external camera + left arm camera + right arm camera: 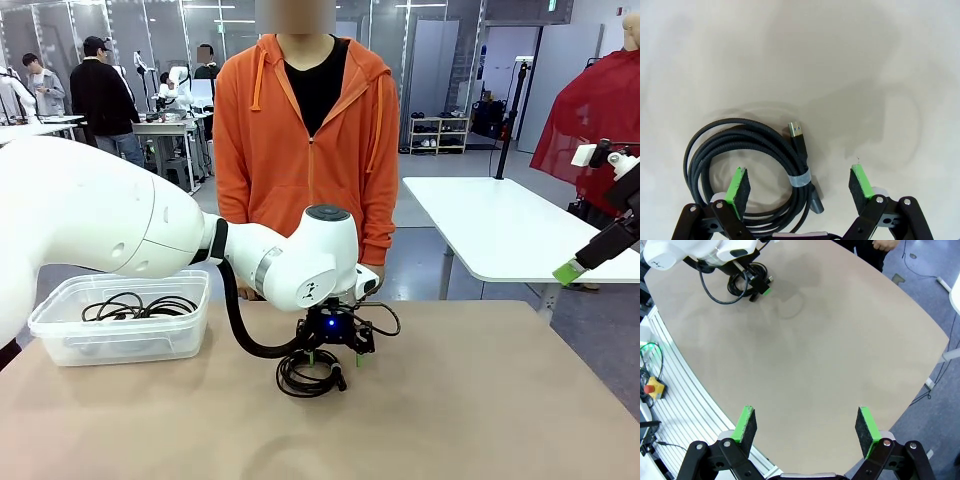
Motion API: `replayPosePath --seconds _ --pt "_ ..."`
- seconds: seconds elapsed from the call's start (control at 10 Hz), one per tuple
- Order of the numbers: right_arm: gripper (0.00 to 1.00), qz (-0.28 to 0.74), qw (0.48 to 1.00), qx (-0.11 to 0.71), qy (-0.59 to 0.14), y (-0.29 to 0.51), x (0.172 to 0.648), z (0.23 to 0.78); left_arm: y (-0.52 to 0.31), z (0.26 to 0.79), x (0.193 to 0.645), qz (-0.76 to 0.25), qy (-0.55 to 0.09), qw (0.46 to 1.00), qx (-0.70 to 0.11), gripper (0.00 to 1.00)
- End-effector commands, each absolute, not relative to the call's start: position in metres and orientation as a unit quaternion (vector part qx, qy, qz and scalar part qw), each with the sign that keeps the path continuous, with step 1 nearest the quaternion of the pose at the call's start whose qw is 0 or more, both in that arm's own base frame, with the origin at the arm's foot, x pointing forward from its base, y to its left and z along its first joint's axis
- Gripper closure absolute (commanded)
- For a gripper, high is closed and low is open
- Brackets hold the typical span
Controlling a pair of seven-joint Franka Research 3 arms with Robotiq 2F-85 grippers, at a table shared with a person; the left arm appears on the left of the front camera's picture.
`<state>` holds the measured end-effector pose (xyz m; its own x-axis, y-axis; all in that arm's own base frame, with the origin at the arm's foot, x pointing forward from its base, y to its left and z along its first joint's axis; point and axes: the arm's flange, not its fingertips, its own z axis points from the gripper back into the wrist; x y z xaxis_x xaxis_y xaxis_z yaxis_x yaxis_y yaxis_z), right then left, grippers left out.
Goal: Organize and store the cables.
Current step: Place the USB Extension Cable into the Organizing box.
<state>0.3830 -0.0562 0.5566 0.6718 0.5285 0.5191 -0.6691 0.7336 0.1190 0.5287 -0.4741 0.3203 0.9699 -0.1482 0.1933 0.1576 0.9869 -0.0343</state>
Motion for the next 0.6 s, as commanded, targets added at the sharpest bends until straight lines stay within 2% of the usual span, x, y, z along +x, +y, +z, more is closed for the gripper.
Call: replayPosePath --seconds 0.0,0.5 --pt "0.00 0.334 0.902 0.148 -0.229 -0.0577 0.3832 0.5573 -0.4785 0.3161 0.5328 -0.062 -0.113 0.991 -0.025 0.00" --pt "0.00 0.334 0.902 0.148 -0.229 -0.0577 0.3832 0.5573 -0.4791 0.3089 0.5390 -0.059 -0.101 0.993 -0.027 0.00"
